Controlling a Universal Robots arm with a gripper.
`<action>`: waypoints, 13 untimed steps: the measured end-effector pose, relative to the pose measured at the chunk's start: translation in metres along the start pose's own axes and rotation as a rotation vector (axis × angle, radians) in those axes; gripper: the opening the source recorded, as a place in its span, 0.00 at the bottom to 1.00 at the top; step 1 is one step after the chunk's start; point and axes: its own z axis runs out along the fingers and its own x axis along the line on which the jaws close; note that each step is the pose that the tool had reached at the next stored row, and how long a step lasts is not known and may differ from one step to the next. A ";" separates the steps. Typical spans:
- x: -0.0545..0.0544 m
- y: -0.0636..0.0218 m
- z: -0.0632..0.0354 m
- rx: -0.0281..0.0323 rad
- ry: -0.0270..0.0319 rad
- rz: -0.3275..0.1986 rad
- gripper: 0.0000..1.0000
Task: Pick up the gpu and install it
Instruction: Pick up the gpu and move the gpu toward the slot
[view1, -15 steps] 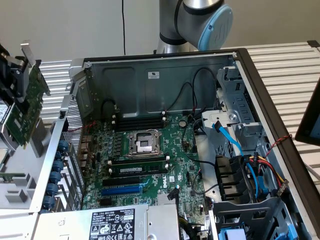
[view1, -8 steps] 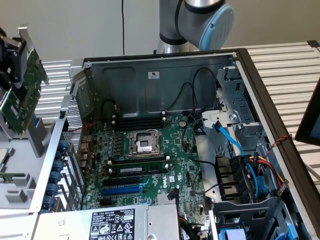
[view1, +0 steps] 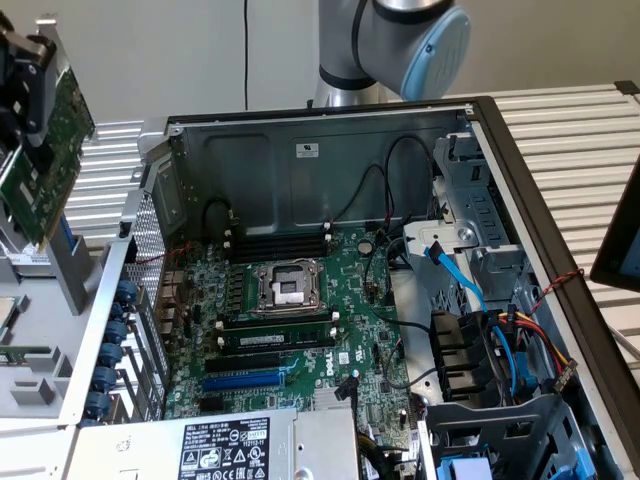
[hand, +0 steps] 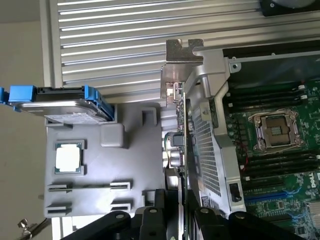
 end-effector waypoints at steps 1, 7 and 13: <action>-0.004 0.0001 -0.0036 0.0004 0.0022 0.000 0.27; -0.024 0.0011 -0.0207 0.0041 0.0258 0.004 0.27; -0.037 0.0012 -0.0263 0.0118 0.0716 0.012 0.27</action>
